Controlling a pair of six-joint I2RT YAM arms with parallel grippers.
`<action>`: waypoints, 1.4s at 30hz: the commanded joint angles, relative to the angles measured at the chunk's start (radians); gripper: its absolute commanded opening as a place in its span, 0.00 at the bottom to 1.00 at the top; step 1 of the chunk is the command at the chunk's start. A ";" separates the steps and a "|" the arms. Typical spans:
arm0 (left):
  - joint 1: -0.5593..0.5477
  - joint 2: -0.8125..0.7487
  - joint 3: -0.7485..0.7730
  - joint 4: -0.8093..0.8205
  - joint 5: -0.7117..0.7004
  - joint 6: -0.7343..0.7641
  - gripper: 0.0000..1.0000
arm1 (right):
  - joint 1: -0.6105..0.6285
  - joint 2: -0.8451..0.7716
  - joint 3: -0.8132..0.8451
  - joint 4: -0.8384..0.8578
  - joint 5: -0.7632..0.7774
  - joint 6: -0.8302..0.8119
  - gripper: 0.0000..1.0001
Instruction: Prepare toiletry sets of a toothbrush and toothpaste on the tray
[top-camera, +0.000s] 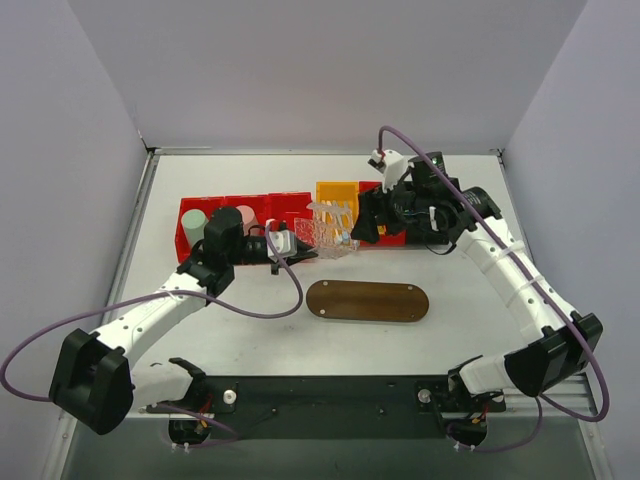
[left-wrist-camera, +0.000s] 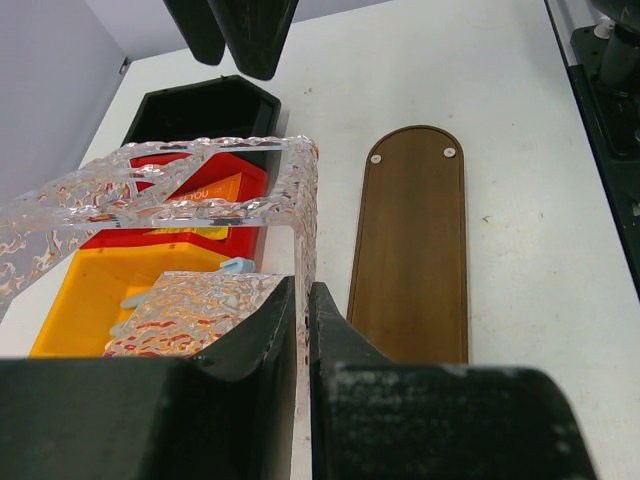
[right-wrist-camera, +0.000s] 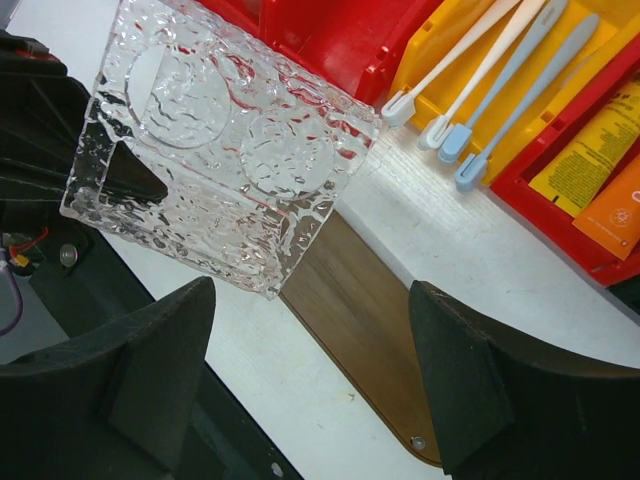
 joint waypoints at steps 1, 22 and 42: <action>-0.005 -0.037 -0.005 0.082 0.024 0.062 0.00 | 0.016 0.027 -0.032 0.015 -0.031 0.016 0.72; -0.045 -0.037 -0.082 0.246 -0.062 -0.031 0.00 | 0.037 0.150 -0.006 0.052 -0.146 0.061 0.16; -0.045 -0.071 0.052 -0.093 -0.300 -0.022 0.84 | 0.037 -0.026 -0.099 -0.123 0.199 -0.001 0.00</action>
